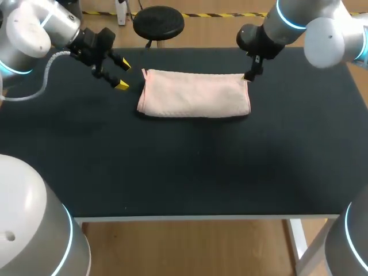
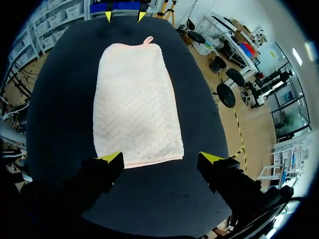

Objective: Fold the towel

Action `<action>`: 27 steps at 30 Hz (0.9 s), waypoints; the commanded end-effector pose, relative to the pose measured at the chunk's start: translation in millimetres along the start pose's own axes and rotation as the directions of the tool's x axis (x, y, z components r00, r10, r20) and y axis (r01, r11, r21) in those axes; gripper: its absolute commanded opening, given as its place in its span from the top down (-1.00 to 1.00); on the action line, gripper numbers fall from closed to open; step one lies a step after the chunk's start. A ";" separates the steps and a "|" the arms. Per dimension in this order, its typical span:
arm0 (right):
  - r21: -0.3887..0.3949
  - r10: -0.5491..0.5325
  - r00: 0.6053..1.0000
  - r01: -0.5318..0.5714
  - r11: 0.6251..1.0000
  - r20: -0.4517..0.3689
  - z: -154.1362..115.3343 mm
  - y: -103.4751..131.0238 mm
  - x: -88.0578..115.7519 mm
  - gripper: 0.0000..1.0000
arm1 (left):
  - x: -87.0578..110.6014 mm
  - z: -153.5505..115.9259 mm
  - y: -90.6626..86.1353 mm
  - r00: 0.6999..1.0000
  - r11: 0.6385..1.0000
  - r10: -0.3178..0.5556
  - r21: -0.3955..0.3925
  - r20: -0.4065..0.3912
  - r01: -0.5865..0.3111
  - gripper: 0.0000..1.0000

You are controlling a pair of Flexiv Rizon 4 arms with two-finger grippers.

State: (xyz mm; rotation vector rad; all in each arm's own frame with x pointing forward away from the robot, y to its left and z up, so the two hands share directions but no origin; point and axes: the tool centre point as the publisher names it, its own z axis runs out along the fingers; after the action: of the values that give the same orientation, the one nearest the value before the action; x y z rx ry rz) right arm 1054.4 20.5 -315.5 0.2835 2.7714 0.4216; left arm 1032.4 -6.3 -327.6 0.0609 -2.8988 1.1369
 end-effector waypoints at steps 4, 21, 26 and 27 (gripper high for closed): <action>-0.234 0.355 0.932 -0.363 0.902 -0.077 -2.6 -3.0 -0.6 -1.00 | 0.1 0.1 0.5 1.000 1.000 0.001 0.001 0.000 -0.001 -1.00; -0.247 0.872 0.252 -0.956 0.157 -0.419 6.6 0.3 35.5 -1.00 | 0.1 0.1 0.5 1.000 1.000 0.001 0.001 0.000 -0.001 -1.00; -0.164 0.890 0.049 -0.986 -0.029 -0.453 10.7 -9.7 37.3 -1.00 | 0.1 0.1 0.5 1.000 1.000 0.001 0.001 0.000 -0.001 -1.00; -0.164 0.885 0.040 -0.986 -0.041 -0.464 12.0 -10.8 37.6 -1.00 | 0.1 0.1 0.5 1.000 1.000 0.001 0.001 0.000 -0.001 -1.00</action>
State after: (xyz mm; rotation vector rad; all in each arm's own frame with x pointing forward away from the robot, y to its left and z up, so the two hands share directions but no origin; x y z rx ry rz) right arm 1024.1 26.2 -333.9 1.3288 2.5068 1.1118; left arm 1032.8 -6.0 -327.4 0.0598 -2.8966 1.1365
